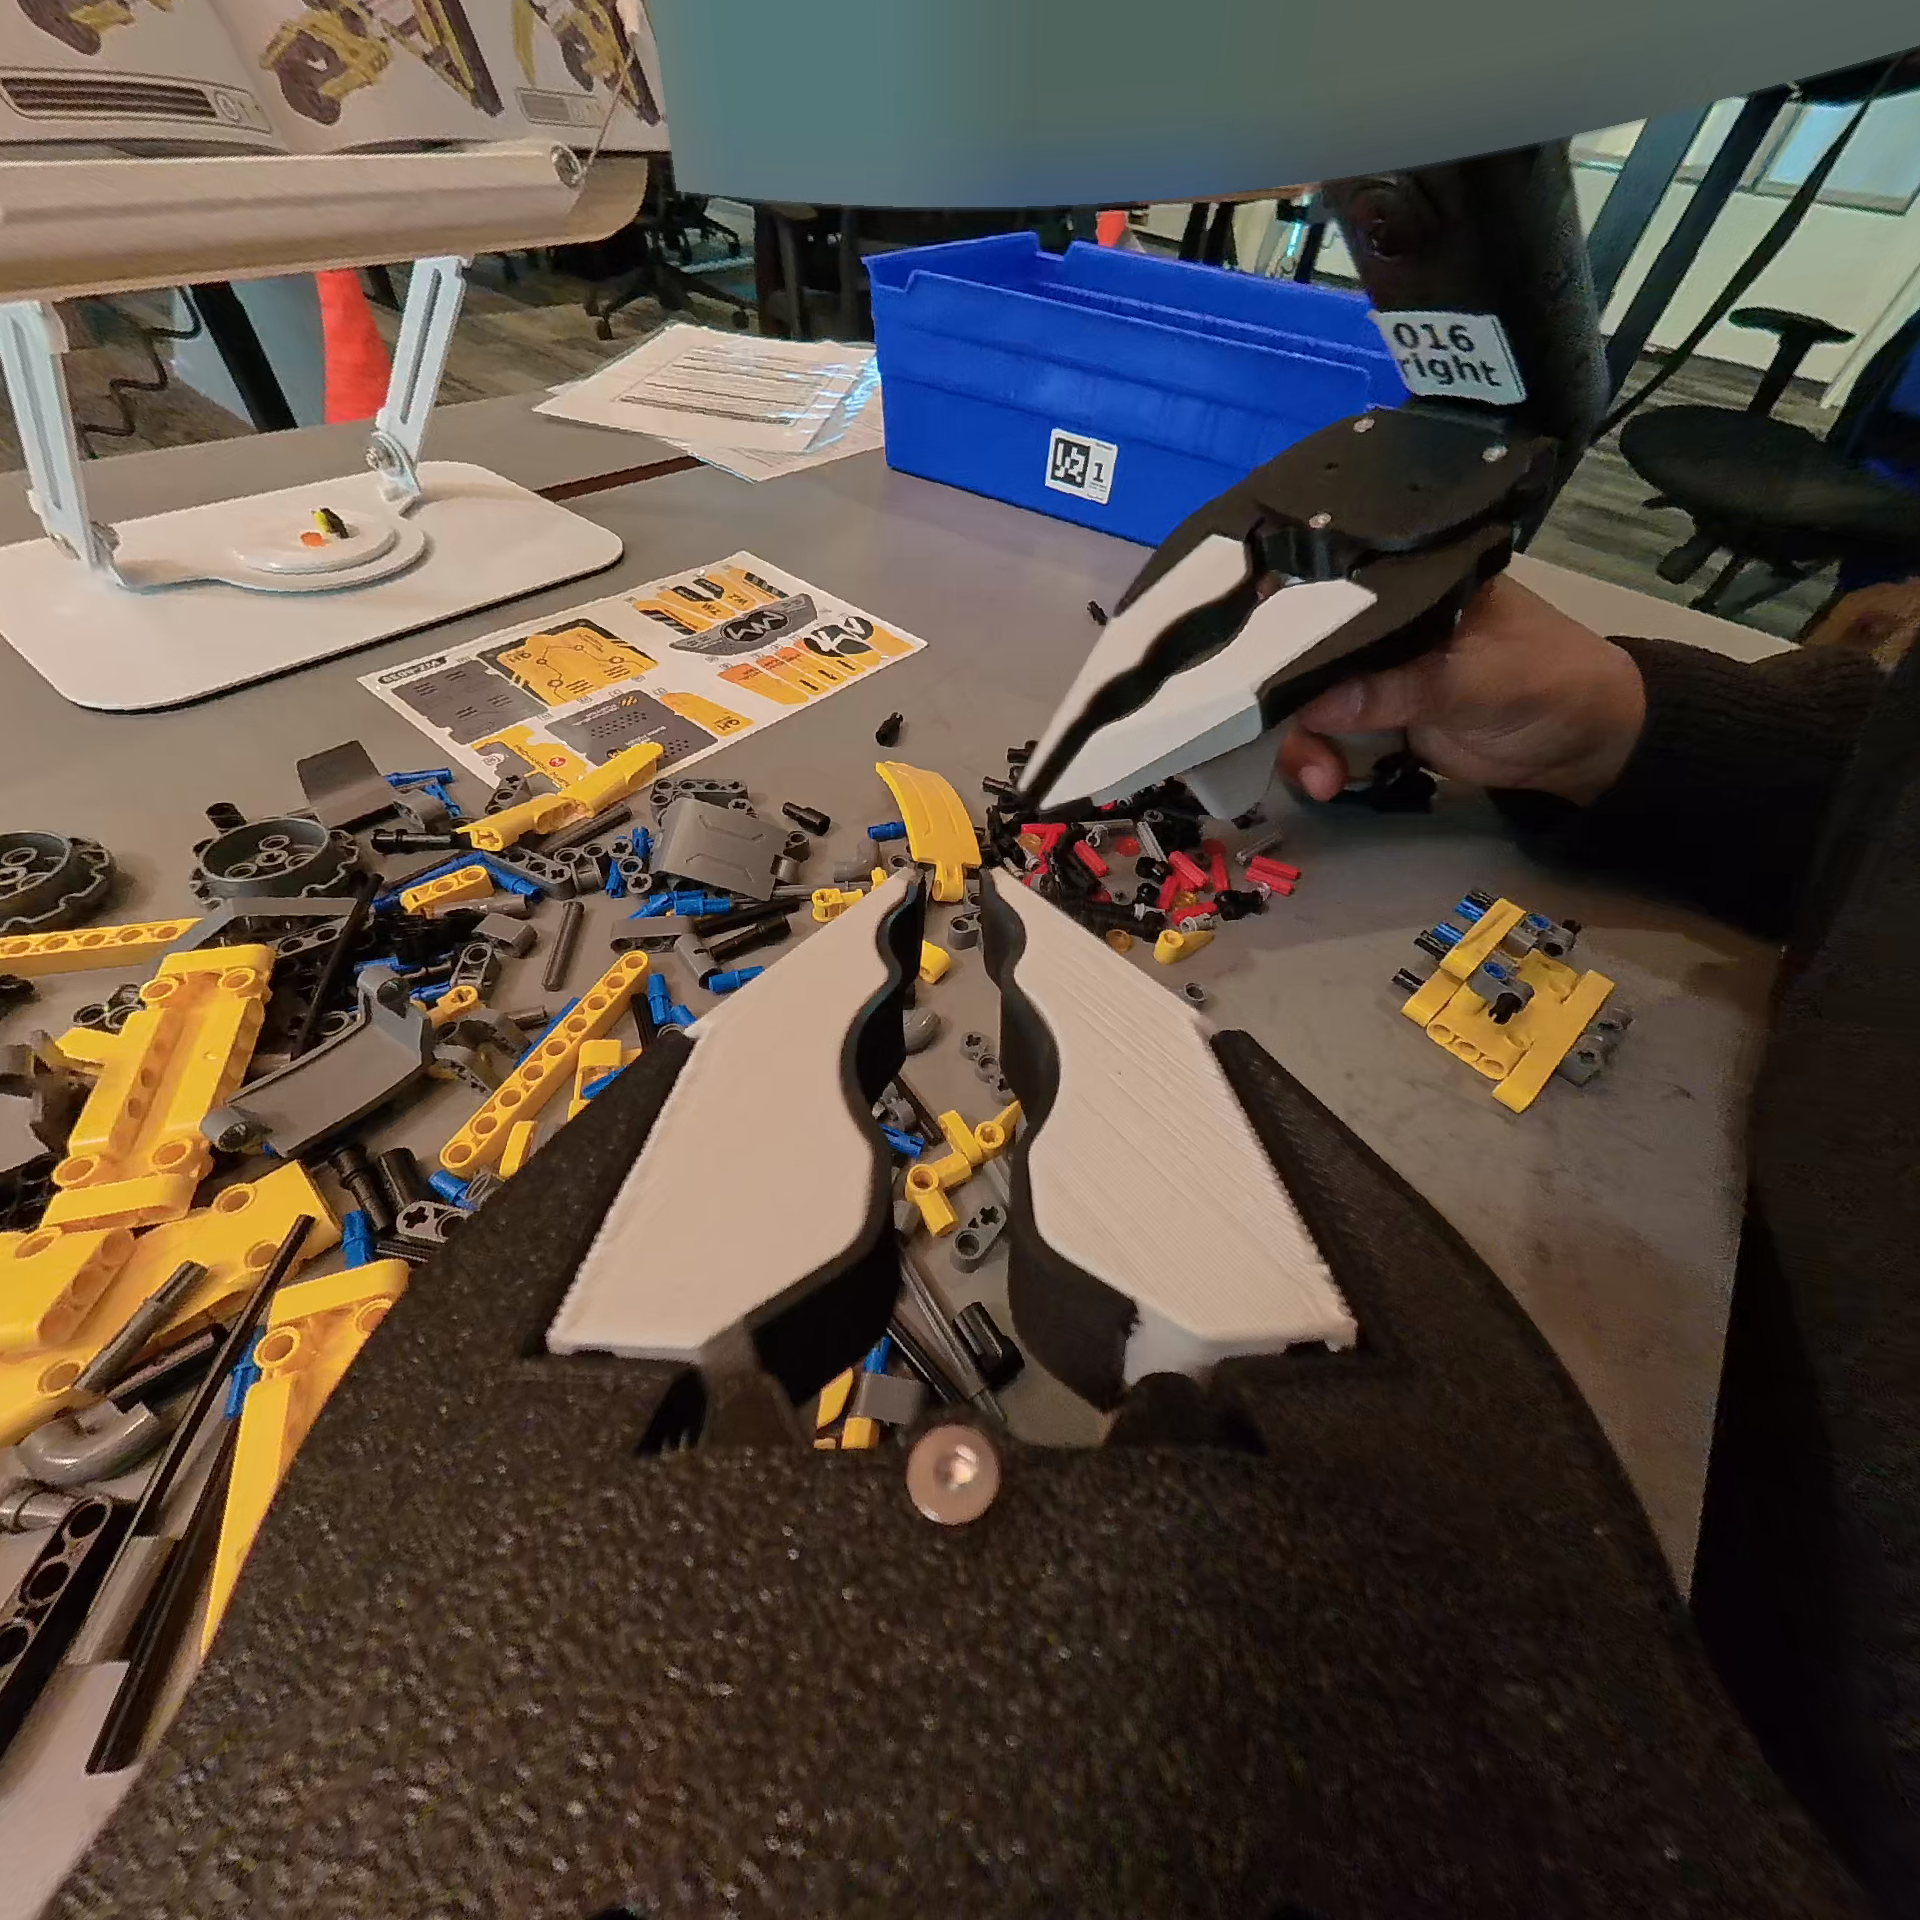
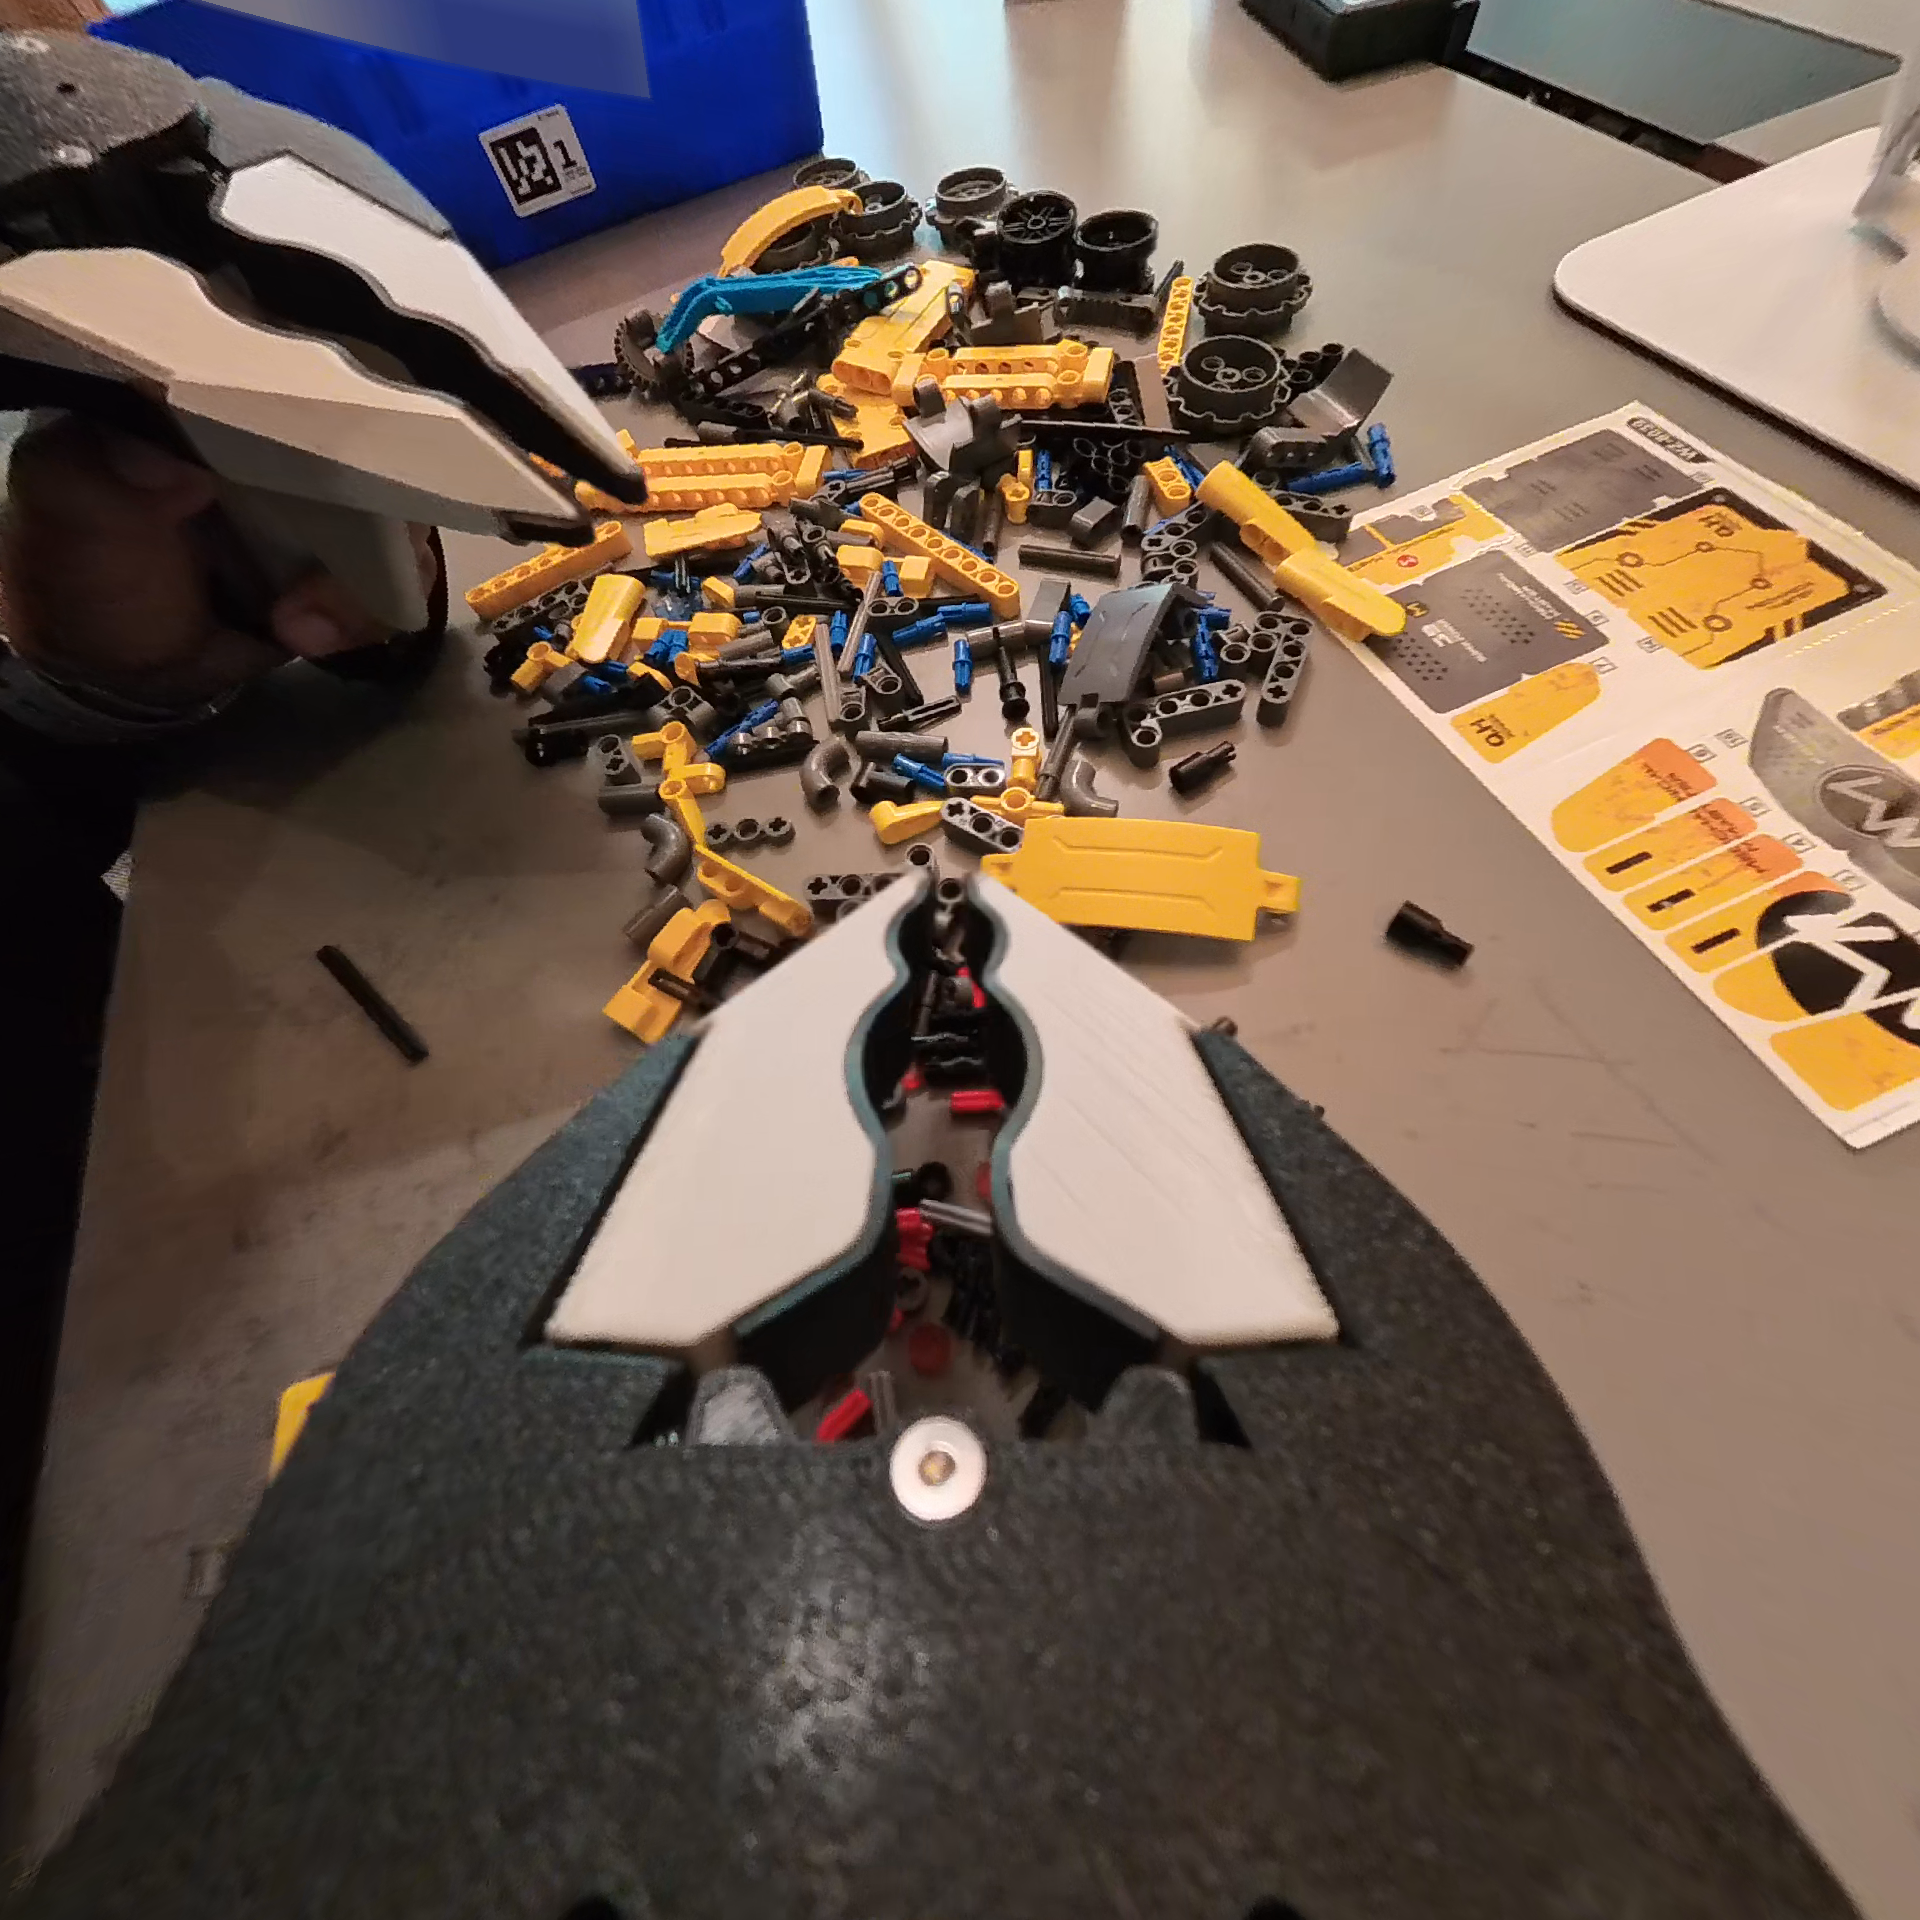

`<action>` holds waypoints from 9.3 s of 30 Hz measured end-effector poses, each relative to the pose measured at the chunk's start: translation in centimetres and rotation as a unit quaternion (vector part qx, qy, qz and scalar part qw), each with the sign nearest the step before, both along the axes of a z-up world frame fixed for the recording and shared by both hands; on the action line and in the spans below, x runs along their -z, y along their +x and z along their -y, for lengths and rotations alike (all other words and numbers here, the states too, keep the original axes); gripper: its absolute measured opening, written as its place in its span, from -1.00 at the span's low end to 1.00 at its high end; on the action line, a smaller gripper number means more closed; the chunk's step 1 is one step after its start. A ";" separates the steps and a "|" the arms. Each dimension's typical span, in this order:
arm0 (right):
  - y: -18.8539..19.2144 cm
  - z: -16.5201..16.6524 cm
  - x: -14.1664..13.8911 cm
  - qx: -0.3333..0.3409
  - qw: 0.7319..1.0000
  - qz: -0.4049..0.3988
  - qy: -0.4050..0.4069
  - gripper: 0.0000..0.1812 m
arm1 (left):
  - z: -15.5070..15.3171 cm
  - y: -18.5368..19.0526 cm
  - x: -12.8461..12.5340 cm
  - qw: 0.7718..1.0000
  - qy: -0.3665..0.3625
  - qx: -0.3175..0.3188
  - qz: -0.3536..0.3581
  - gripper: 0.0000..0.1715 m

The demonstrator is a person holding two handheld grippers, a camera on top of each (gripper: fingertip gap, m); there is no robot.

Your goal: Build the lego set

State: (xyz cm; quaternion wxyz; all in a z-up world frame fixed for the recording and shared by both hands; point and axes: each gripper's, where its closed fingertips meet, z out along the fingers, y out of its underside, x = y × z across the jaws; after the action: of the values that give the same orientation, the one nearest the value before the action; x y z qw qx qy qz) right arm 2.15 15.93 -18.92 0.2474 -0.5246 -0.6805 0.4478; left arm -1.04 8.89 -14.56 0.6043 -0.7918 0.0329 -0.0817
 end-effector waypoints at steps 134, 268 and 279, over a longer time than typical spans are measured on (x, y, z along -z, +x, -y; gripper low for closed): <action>0.5 -1.5 0.0 0.016 0.999 0.011 -0.040 -0.84 | 2.4 -7.4 -2.1 0.995 0.051 -0.072 0.040 -0.90; 5.9 -1.4 3.2 -0.066 0.985 0.129 0.090 -0.92 | 2.0 -7.5 -1.3 0.996 0.029 -0.080 -0.001 -0.89; 5.9 -1.2 3.2 -0.067 0.986 0.131 0.081 -0.93 | 2.0 -7.5 -1.2 0.996 0.028 -0.080 -0.002 -0.90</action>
State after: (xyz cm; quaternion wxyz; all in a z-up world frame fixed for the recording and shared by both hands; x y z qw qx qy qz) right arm 8.06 17.12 -22.14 0.1675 -0.5096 -0.7749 0.3344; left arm -8.52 6.88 -13.33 0.6306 -0.7751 -0.0268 -0.0303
